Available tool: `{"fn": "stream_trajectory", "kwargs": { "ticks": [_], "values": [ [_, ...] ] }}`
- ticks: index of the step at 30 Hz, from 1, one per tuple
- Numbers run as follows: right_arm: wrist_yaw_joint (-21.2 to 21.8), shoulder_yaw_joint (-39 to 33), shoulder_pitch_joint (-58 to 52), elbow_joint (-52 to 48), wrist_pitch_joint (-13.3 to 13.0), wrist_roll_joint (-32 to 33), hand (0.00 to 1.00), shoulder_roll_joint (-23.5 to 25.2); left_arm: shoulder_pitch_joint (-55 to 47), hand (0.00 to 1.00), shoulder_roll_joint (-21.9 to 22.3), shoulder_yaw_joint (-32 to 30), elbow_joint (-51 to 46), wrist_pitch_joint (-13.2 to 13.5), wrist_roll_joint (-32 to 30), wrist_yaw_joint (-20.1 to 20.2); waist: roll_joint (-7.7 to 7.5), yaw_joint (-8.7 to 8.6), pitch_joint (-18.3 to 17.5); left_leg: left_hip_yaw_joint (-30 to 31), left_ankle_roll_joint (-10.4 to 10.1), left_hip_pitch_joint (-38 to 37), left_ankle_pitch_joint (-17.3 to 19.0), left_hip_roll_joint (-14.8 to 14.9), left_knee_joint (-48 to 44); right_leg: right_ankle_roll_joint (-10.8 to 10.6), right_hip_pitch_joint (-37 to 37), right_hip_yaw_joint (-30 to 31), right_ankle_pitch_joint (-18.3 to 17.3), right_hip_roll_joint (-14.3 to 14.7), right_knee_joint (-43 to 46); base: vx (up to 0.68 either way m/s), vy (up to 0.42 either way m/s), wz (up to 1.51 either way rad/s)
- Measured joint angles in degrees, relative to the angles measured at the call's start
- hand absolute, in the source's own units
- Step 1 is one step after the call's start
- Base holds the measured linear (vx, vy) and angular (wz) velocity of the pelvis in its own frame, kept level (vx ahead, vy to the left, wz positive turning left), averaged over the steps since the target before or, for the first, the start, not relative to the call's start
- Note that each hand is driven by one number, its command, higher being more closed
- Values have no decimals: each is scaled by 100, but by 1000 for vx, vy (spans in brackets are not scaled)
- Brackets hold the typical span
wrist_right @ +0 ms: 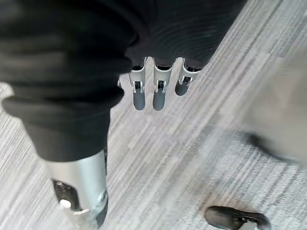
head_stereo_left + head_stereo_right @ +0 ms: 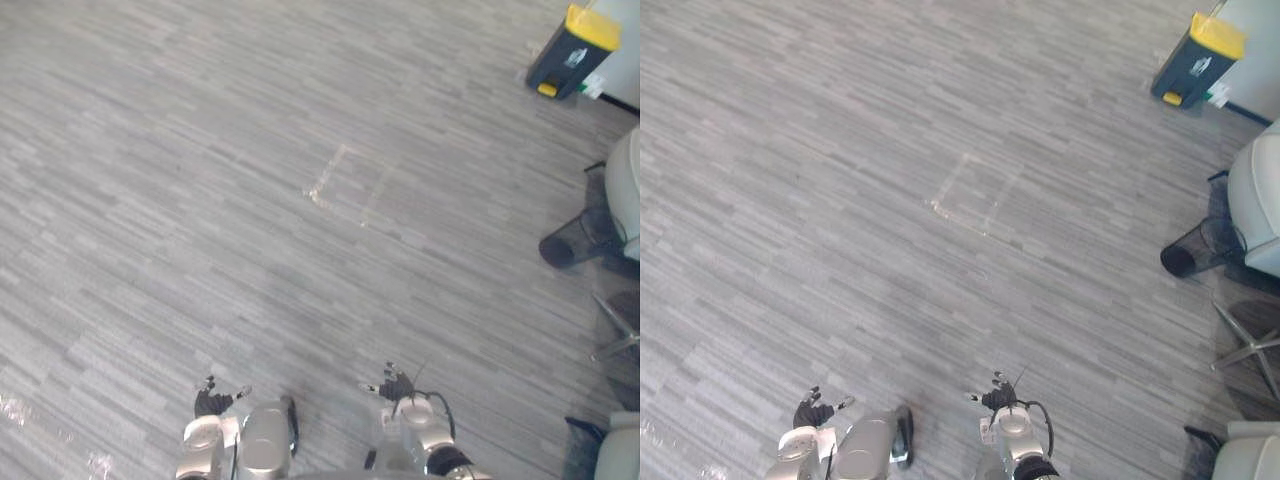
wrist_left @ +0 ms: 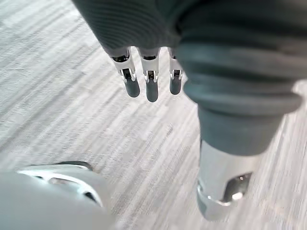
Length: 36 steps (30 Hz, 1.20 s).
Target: Organize the slippers on the shoe rack
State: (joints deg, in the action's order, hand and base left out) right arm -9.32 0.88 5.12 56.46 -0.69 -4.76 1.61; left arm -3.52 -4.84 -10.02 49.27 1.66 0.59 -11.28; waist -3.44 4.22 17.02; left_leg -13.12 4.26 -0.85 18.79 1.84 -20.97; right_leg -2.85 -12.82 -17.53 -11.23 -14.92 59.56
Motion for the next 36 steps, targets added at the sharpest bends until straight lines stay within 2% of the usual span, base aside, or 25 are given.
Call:
{"fn": "stream_trajectory", "kwargs": {
  "ticks": [1, 3, 4, 6, 7, 8, 9, 10, 11, 12, 13, 14, 15, 17, 18, 20, 22, 23, 24, 25, 27, 29, 30, 33, 36],
  "values": [
    [-2, -3, -3, -55, -2, -32, 0, -7, -3, 0, 5, 4, 15, -9, -1, 1, 0, -63, 1, 15, -1, -180, 0, 0, 136, 33, -234, -202, -107, 19, -382, 328, 33, 8],
    [4, -1, 61, -90, -16, -102, 0, -91, 20, 0, 57, 100, 100, -13, -30, 9, 94, -140, 51, 48, -5, -625, -2, 80, 492, 0, -471, -417, -75, 418, -2197, 498, -3, 14],
    [8, -5, 52, -116, -24, -157, 0, -133, 28, 0, 72, 199, 109, -11, -54, 12, 93, -161, 47, 59, -19, -846, 6, 82, 663, 9, -527, -417, 251, 635, -3413, 480, -39, 28],
    [11, -14, 15, -118, -2, -181, 0, -177, 12, 0, 94, 287, 120, 1, -73, 20, 26, -200, 5, 150, -275, -1168, 115, 1, 932, -12, -512, -402, 915, 861, -4782, 491, -92, 41],
    [12, -14, -21, -106, 8, -190, 0, -181, -28, 0, 97, 318, 139, 7, -122, 27, -28, -200, -32, 229, -443, -1385, 218, -53, 1033, 90, -529, -374, 1058, 888, -4916, 688, -187, 53],
    [23, -16, -34, -101, 26, -196, 0, -220, -34, 0, 94, 310, 221, 9, -198, 27, -28, -245, -107, 425, -579, -1617, 308, -19, 1063, 593, -610, -86, 1614, 957, -4531, 626, -196, 44],
    [25, -37, -43, -87, 34, -199, 0, -255, -57, 0, 122, 309, 271, 10, -235, 26, 96, -242, -241, 545, -582, -1558, 306, 121, 881, 697, -737, -80, 1422, 1026, -4135, 693, -235, 37],
    [28, -92, -56, -84, 34, -198, 0, -262, -84, 0, 157, 307, 288, 10, -279, 27, 174, -240, -332, 616, -596, -1405, 298, 256, 472, 738, -721, -209, 1232, 1090, -4003, 687, -233, 13],
    [32, -191, -70, -123, 35, -198, 0, -262, -69, 0, 240, 202, 290, 22, -265, 27, 326, -244, -327, 630, -773, -1016, 187, 473, -579, 729, -566, -287, 1013, 1226, -3949, 797, -244, 1],
    [34, -203, -70, -197, 50, -194, 0, -262, -37, 0, 363, 46, 268, 9, -273, 29, 499, -245, -266, 612, -1006, -611, -226, 719, -1769, 750, -287, -275, 854, 1382, -4002, 638, -152, -22],
    [37, -180, -90, -200, 72, -193, 0, -274, -64, 0, 456, -44, 209, 4, -272, 28, 618, -232, -281, 613, -1043, -246, -875, 927, -2729, 776, -54, -212, 756, 1516, -4089, 594, -67, -42],
    [28, -174, -123, -201, 82, -186, 0, -254, -69, 0, 530, -75, 132, 10, -275, 32, 700, -197, -267, 515, -1095, 232, -793, 1244, -3879, 814, 280, -129, 597, 1622, -4177, 553, -9, -41],
    [25, -191, -136, -199, 110, -182, 0, -176, -51, 0, 535, -83, 43, 14, -279, 36, 648, -186, -234, 357, -1017, 598, -615, 1403, -4445, 810, 578, -61, 475, 1626, -4226, 537, -3, -31],
    [9, -199, -201, -204, 124, -171, 0, -41, -56, 0, 485, -73, -171, 22, -272, 32, 517, -81, -218, 81, -834, 1104, -406, 1483, -4575, 727, 1141, 120, 353, 1599, -4575, 483, 21, -29],
    [-5, -172, -232, -174, 124, -148, 0, 14, -70, 0, 441, -56, -226, 34, -252, 32, 422, -34, -227, -51, -756, 1389, -260, 1452, -4188, 672, 1403, 259, 329, 1575, -4861, 542, 91, -51],
    [-18, -172, -156, -140, 128, -149, 0, 69, -47, 0, 412, -79, -317, 57, -252, 30, 413, 46, -208, -154, -706, 1755, -115, 1307, -2939, 520, 1720, 477, 329, 1475, -5096, 447, 156, -57],
    [-36, -182, -26, -124, 120, -151, 0, 50, -18, 0, 413, -72, -349, 63, -254, 31, 356, 59, -168, 8, -757, 1874, -551, 959, -704, 206, 1888, 697, 180, 1217, -5178, 439, 270, -52],
    [-51, -186, -9, -93, 115, -152, 0, 26, -8, 0, 415, -75, -338, 67, -244, 28, 393, 76, -174, 115, -785, 1798, -1218, 855, -152, 55, 1977, 752, 92, 1139, -5185, 435, 314, -32],
    [-72, -162, 10, 7, 128, -150, 0, 28, 51, 0, 377, -62, -264, 67, -255, 30, 192, 113, -145, -13, -692, 1534, -1490, 622, 140, -86, 2084, 824, 67, 956, -5289, 353, 243, -18],
    [-64, -103, 14, 42, 118, -153, 0, 52, 58, 0, 333, -59, -249, 64, -259, 21, 111, 119, -167, -59, -652, 1482, -1441, 535, 209, -85, 2123, 772, 114, 875, -5344, 506, 300, -11],
    [-66, -60, -23, 89, 121, -162, 0, 46, 100, 0, 303, -83, -254, 66, -153, 25, 73, 223, -157, -67, -421, 1514, -851, 461, -541, -190, 2375, 581, 246, 747, -5326, 483, 274, -4],
    [-68, -64, 1, 85, 101, -192, 0, 43, 101, 0, 284, -66, -209, 52, -149, 26, 80, 215, -156, -158, -315, 1285, -358, 427, -794, -505, 2158, 639, 42, 512, -4240, 329, 237, -14],
    [-65, -62, 1, 80, 90, -198, 0, 46, 102, 0, 264, -54, -128, 44, -146, 24, 83, 218, -155, -217, -310, 1137, -229, 403, -781, -540, 1852, 722, 19, 385, -3484, 349, 277, -29],
    [-30, -52, -51, 92, 110, -201, 0, 43, 96, 0, 56, 96, 78, -6, -155, 26, 129, 118, -115, -485, -249, 333, 30, 299, -525, -289, 672, 438, -58, -64, -531, 379, 211, -28],
    [-13, -41, 29, 85, 103, -207, 0, 13, 6, 0, -27, 90, 219, -41, -155, 21, 139, -69, -96, -674, -249, -391, 25, 304, 85, 75, 133, -510, -327, -93, -620, 351, 82, -24]
  ]
}}
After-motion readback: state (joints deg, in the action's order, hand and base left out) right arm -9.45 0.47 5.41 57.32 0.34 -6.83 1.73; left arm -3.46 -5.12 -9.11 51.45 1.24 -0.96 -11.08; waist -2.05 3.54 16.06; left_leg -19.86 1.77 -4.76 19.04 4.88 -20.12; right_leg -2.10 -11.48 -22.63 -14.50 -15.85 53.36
